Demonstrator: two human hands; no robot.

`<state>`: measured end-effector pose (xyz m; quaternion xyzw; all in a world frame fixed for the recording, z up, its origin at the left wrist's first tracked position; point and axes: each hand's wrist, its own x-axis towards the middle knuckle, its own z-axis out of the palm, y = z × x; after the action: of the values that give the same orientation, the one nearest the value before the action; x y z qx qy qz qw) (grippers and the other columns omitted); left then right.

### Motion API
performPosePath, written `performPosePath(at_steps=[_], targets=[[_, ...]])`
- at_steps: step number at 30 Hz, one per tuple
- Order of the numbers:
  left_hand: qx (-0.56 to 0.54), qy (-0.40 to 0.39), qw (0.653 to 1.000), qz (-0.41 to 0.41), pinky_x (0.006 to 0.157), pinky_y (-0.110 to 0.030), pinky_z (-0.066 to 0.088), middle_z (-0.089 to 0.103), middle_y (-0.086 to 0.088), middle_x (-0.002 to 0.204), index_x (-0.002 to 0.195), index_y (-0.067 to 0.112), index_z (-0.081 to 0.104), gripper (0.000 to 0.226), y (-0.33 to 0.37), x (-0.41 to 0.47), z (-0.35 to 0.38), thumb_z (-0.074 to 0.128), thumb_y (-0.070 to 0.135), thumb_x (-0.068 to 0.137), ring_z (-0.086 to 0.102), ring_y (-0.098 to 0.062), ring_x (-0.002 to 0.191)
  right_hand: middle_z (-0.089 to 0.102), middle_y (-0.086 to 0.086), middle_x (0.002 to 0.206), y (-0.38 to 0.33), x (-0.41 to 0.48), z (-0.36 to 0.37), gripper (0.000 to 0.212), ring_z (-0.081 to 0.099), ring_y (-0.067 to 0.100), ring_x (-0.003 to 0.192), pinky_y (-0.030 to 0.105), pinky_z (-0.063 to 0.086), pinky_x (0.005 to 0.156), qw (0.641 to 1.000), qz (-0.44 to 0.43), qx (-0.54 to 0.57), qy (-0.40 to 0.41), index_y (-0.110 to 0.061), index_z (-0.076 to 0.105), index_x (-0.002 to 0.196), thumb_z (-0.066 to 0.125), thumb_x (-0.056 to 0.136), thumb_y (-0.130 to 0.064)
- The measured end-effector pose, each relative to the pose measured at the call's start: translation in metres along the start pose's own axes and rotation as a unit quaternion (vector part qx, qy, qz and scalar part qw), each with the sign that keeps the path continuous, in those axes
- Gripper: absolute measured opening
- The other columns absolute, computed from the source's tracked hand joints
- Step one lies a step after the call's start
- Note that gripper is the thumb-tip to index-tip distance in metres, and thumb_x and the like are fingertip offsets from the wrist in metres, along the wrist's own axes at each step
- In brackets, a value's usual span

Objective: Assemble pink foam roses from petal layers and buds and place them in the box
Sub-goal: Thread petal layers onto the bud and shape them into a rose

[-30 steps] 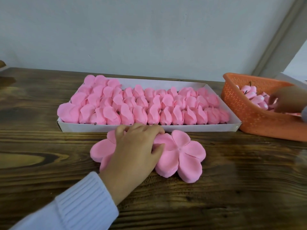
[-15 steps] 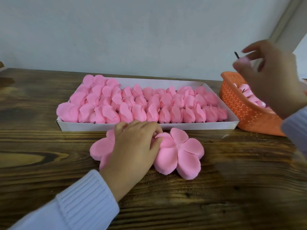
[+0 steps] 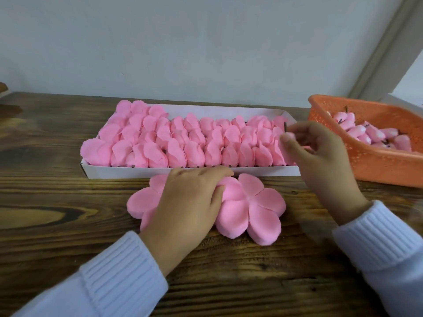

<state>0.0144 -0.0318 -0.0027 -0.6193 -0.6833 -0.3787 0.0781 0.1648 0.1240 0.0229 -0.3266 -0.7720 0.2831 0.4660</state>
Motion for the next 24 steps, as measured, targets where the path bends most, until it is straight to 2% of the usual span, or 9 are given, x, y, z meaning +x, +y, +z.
performPosePath(at_steps=[3, 7, 9, 12, 16, 21, 24], targets=[[-0.007, -0.002, 1.000, 0.007, 0.072, -0.041, 0.051, 0.056, 0.012, 0.070, 0.099, 0.016, 0.072, 0.029, 0.0001, -0.0005, -0.0005, 0.066, 0.000, 0.075, 0.058, -0.018, 0.066, 0.065, -0.006, 0.080, 0.0048, -0.0018, 0.0016, 0.005, 0.059, 0.004, 0.070, 0.014, 0.046, 0.066, 1.000, 0.004, 0.000, -0.003, -0.018, 0.063, 0.095, 0.063, 0.090, -0.020], [-0.038, -0.010, 0.999, -0.016, 0.073, -0.035, 0.048, 0.070, 0.005, 0.091, 0.099, 0.016, 0.071, 0.027, -0.0009, -0.0017, 0.0006, 0.067, -0.001, 0.079, 0.063, -0.018, 0.079, 0.065, -0.002, 0.083, 0.0075, -0.0037, 0.0037, 0.006, 0.061, 0.009, 0.073, 0.017, 0.047, 0.067, 1.000, 0.005, -0.001, -0.011, -0.016, 0.063, 0.095, 0.063, 0.090, -0.020], [-0.052, -0.013, 0.998, -0.023, 0.072, -0.036, 0.048, 0.069, 0.005, 0.092, 0.096, 0.016, 0.070, 0.024, -0.0011, -0.0015, 0.0013, 0.067, -0.002, 0.080, 0.063, -0.017, 0.080, 0.064, -0.005, 0.081, 0.0085, -0.0047, 0.0044, 0.003, 0.059, 0.004, 0.070, 0.013, 0.044, 0.065, 1.000, 0.005, 0.001, -0.013, -0.017, 0.063, 0.093, 0.063, 0.090, -0.019], [-0.059, -0.023, 0.997, -0.044, 0.076, -0.040, 0.050, 0.069, 0.004, 0.097, 0.104, 0.017, 0.067, 0.027, -0.0007, -0.0007, 0.0024, 0.066, 0.002, 0.082, 0.064, -0.019, 0.086, 0.064, -0.008, 0.081, 0.0090, -0.0055, 0.0050, 0.003, 0.059, 0.001, 0.070, 0.011, 0.044, 0.065, 1.000, 0.009, 0.004, -0.015, -0.017, 0.063, 0.094, 0.063, 0.091, -0.018], [-0.055, -0.022, 0.997, -0.042, 0.073, -0.042, 0.051, 0.069, 0.002, 0.093, 0.094, 0.013, 0.069, 0.020, -0.0014, -0.0012, 0.0031, 0.067, 0.000, 0.080, 0.064, -0.021, 0.080, 0.065, -0.005, 0.081, 0.0080, -0.0067, 0.0066, 0.003, 0.060, 0.009, 0.072, 0.017, 0.045, 0.067, 1.000, 0.015, 0.008, -0.020, -0.016, 0.063, 0.094, 0.063, 0.091, -0.017], [-0.056, -0.021, 0.997, -0.045, 0.077, -0.041, 0.051, 0.069, 0.003, 0.097, 0.104, 0.017, 0.069, 0.028, -0.0012, -0.0004, 0.0029, 0.066, 0.002, 0.080, 0.064, -0.021, 0.086, 0.066, -0.002, 0.082, 0.0061, -0.0076, 0.0073, 0.004, 0.061, 0.013, 0.073, 0.027, 0.048, 0.070, 0.999, 0.018, 0.009, -0.026, -0.014, 0.064, 0.094, 0.063, 0.091, -0.016], [-0.054, -0.023, 0.998, -0.029, 0.073, -0.042, 0.052, 0.069, 0.002, 0.091, 0.090, 0.013, 0.071, 0.020, -0.0015, -0.0005, 0.0027, 0.067, -0.002, 0.078, 0.063, -0.021, 0.080, 0.066, -0.005, 0.081, 0.0053, -0.0081, 0.0074, 0.005, 0.061, 0.012, 0.073, 0.030, 0.051, 0.072, 1.000, 0.015, 0.002, -0.027, -0.014, 0.065, 0.094, 0.063, 0.090, -0.017]])
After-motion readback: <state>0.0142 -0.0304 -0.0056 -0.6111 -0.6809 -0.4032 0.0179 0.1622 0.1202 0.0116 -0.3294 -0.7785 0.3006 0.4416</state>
